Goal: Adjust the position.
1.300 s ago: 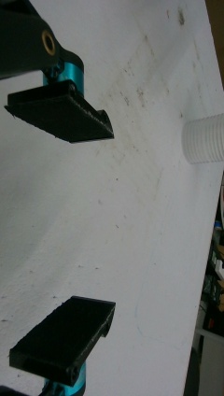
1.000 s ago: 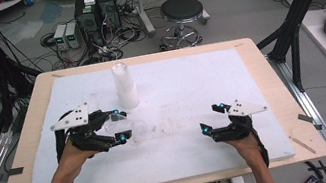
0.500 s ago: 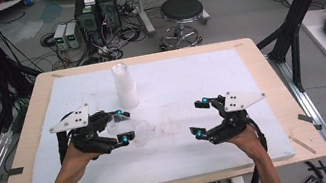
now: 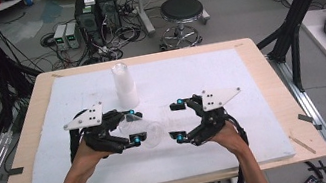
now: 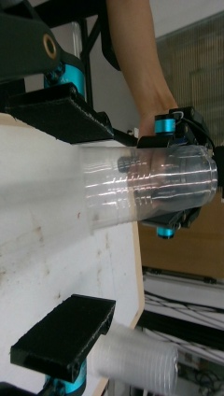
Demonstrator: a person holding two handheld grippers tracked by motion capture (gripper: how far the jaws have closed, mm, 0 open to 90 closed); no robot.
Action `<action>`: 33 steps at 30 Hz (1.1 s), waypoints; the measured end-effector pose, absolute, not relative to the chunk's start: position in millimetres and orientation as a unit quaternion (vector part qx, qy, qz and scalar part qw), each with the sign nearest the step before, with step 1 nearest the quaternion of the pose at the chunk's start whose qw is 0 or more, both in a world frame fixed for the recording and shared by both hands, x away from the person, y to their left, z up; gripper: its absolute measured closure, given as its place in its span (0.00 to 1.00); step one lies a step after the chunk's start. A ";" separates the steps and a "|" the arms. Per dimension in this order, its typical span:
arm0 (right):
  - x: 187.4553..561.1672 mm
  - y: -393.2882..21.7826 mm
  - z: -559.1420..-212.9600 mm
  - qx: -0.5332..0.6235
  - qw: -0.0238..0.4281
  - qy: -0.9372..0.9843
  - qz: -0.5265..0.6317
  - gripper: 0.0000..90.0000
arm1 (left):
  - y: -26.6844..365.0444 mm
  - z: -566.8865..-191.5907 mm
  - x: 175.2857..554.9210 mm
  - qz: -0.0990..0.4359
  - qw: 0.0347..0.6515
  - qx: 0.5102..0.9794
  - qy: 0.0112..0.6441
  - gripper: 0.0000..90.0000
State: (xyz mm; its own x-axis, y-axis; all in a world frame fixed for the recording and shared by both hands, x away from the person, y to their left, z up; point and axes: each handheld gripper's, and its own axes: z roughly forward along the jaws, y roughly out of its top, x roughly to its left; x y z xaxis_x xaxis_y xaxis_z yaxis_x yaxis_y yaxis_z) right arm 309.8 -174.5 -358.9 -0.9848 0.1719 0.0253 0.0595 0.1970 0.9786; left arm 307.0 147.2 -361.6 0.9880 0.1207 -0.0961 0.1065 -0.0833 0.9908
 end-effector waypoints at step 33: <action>316.4 -120.1 -360.9 0.018 0.005 0.814 0.581 0.33 | 131.4 -355.9 309.0 -0.001 0.676 0.734 0.062 0.40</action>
